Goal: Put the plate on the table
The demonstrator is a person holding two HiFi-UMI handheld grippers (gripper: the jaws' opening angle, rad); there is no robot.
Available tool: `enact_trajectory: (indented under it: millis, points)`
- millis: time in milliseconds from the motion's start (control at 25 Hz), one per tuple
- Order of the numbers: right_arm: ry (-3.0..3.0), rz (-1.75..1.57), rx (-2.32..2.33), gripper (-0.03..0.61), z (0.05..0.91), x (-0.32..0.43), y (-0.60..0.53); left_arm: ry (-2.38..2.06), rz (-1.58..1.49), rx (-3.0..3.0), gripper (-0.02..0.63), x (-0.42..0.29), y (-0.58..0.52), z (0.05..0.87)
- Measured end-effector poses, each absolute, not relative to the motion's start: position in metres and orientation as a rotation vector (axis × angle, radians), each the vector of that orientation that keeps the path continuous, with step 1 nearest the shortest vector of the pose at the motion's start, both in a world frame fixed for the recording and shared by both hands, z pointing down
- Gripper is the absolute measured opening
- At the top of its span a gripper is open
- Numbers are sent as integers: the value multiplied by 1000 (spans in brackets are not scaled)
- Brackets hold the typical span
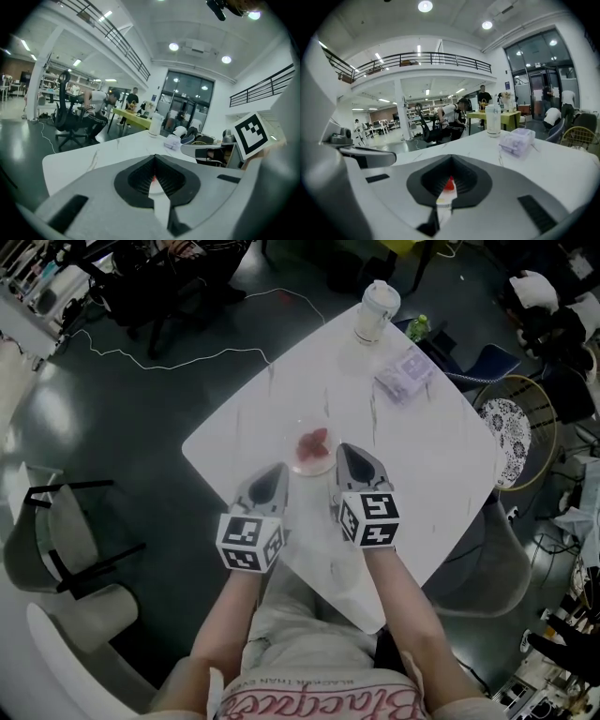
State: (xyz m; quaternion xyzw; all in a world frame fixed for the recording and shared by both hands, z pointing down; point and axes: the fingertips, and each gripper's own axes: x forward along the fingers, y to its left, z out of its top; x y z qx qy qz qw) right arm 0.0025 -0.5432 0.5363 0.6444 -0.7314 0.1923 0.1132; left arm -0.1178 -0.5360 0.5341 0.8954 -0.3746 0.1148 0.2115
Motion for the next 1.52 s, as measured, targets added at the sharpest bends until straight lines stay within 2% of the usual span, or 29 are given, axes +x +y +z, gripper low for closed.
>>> enact_trajectory:
  millis: [400,920,1520]
  points:
    - [-2317,393,1823,2,475,-3,-469,-1117,246,2560,5,-103,-477,490]
    - [-2491,128,1702,1,407,-5,-314,-1282,106,2714,5,-72,-336,418]
    - [-2615,131,1706,1,350,-7,-221,-1410,91,2911,5,-63,-246,346]
